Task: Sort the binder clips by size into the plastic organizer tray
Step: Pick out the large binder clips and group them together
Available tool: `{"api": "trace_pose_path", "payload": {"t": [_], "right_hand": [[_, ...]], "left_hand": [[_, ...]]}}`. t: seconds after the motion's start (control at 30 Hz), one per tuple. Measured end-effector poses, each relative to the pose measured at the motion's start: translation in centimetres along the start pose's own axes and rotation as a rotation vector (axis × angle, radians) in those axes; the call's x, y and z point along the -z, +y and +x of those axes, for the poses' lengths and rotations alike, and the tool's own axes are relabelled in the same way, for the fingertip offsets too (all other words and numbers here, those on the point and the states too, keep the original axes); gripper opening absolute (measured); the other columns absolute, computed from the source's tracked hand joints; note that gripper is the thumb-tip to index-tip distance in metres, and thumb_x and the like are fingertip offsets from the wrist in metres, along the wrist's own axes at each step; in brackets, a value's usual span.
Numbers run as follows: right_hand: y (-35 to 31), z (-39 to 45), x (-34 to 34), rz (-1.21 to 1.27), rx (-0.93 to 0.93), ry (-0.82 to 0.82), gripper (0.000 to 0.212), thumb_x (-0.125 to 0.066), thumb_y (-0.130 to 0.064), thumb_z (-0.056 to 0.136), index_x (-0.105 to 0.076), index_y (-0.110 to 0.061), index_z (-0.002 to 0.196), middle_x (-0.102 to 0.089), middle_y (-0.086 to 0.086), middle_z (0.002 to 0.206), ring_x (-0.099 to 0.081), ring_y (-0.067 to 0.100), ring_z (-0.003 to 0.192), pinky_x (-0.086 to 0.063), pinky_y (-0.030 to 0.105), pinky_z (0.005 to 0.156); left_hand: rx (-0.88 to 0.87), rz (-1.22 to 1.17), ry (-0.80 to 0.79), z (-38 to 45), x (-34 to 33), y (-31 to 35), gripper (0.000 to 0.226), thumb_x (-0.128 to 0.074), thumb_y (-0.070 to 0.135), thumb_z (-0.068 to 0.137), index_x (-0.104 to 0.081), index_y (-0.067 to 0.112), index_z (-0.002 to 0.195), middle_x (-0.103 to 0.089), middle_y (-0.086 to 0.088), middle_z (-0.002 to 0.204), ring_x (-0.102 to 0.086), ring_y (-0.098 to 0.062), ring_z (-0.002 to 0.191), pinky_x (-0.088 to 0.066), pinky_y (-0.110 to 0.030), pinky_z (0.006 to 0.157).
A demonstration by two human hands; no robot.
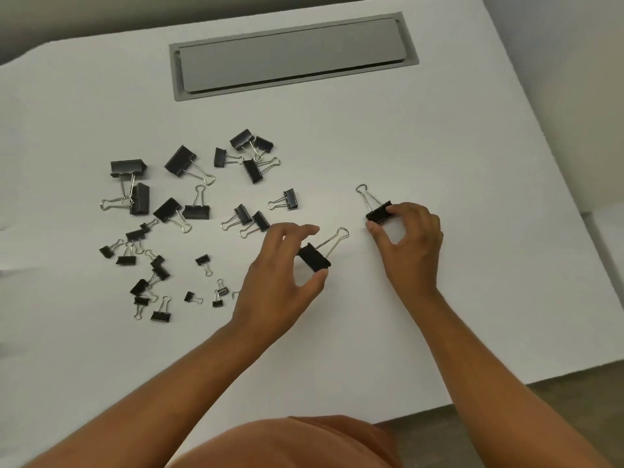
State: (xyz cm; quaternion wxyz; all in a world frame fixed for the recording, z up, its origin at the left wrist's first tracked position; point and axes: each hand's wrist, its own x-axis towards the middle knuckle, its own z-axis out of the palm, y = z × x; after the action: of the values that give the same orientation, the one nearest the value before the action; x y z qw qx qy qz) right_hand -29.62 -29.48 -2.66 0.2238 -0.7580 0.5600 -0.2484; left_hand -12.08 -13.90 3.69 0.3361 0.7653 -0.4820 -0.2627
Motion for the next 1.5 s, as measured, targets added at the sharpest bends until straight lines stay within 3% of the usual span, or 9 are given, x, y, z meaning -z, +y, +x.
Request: {"api": "trace_pose_path", "payload": {"t": [0.13,0.23,0.33,0.47,0.6,0.8,0.93,1.07,1.5], "right_hand": [[-1.1,-1.4,1.3,0.131,0.109,0.041,0.042,-0.076,-0.024,0.095,-0.064,-0.013,0.134,-0.053,0.004,0.145,-0.046,0.018,0.130,-0.042,0.031,0.107],[-2.3,-2.4,2.5,0.209,0.352,-0.264,0.053,-0.072,-0.006,0.091,-0.059,-0.012,0.143,-0.057,0.000,0.146,-0.049,0.017,0.135,-0.038,0.024,0.115],[-2.6,-3.0,2.7,0.198,0.424,-0.577,0.061,-0.073,-0.013,0.093,-0.053,-0.022,0.150,-0.057,-0.010,0.147,-0.048,0.009,0.138,-0.039,0.024,0.116],[-2.5,-2.2,2.9,0.160,0.423,-0.685,0.057,-0.082,-0.028,0.090,-0.061,-0.029,0.143,-0.063,-0.015,0.140,-0.055,0.001,0.129,-0.045,0.021,0.110],[-3.1,-1.2,3.2,0.133,0.450,-0.782,0.066,-0.084,-0.042,0.085,-0.059,-0.034,0.146,-0.060,-0.020,0.145,-0.055,-0.006,0.127,-0.041,0.009,0.104],[-4.2,1.2,4.0,0.167,0.394,-0.663,0.057,-0.092,-0.031,0.077,-0.072,-0.027,0.130,-0.069,-0.021,0.127,-0.067,0.003,0.105,-0.052,0.019,0.095],[-3.8,4.1,3.8,0.106,0.272,-0.367,0.052,-0.091,-0.024,0.078,-0.071,-0.026,0.126,-0.061,-0.031,0.115,-0.062,0.012,0.109,-0.043,0.007,0.093],[-2.7,6.2,1.9,0.040,0.081,-0.196,0.046,-0.085,-0.033,0.085,-0.068,-0.024,0.127,-0.070,0.000,0.122,-0.057,0.028,0.119,-0.050,0.045,0.099],[-3.3,3.8,-0.7,0.033,0.215,-0.006,0.037,-0.065,-0.030,0.091,-0.063,-0.012,0.123,-0.062,0.007,0.137,-0.050,0.025,0.128,-0.036,0.045,0.109]], "left_hand": [[-0.066,0.120,-0.044,0.7,-1.1,-0.2,0.065,-0.082,0.027,0.086,-0.049,0.031,0.142,-0.041,0.012,0.136,-0.065,-0.015,0.096,-0.057,-0.033,0.074],[-0.145,0.139,-0.081,0.9,-1.3,-0.6,0.067,-0.083,0.023,0.084,-0.048,0.028,0.141,-0.041,0.007,0.138,-0.067,-0.018,0.099,-0.058,-0.033,0.072],[-0.268,0.160,-0.113,0.9,-1.1,-0.9,0.066,-0.084,0.021,0.084,-0.050,0.021,0.140,-0.043,0.001,0.139,-0.066,-0.020,0.088,-0.056,-0.028,0.065],[-0.325,0.169,-0.104,0.4,-0.5,-1.2,0.059,-0.086,0.023,0.084,-0.048,0.023,0.129,-0.041,0.002,0.140,-0.055,-0.016,0.068,-0.041,-0.016,0.058],[-0.292,0.107,-0.091,0.3,-0.7,-1.8,0.057,-0.082,0.028,0.089,-0.042,0.024,0.129,-0.038,0.004,0.143,-0.072,-0.030,0.082,-0.061,-0.043,0.063],[-0.244,-0.058,-0.057,0.8,-0.1,-1.9,0.048,-0.078,0.031,0.092,-0.045,0.025,0.126,-0.039,0.007,0.151,-0.067,-0.025,0.118,-0.061,-0.052,0.089],[-0.224,0.035,0.046,0.2,0.7,-2.4,0.046,-0.081,0.030,0.090,-0.050,0.023,0.123,-0.044,0.006,0.148,-0.062,-0.020,0.110,-0.061,-0.041,0.075],[-0.159,0.109,0.136,-1.3,1.6,-3.7,0.043,-0.080,0.032,0.091,-0.056,0.022,0.125,-0.048,0.006,0.142,-0.054,0.002,0.093,-0.043,-0.007,0.068],[0.072,0.346,0.524,2.3,9.0,-10.9,0.027,-0.078,0.027,0.090,-0.067,0.019,0.113,-0.058,-0.001,0.120,-0.050,-0.023,0.115,-0.040,-0.035,0.099]]}}
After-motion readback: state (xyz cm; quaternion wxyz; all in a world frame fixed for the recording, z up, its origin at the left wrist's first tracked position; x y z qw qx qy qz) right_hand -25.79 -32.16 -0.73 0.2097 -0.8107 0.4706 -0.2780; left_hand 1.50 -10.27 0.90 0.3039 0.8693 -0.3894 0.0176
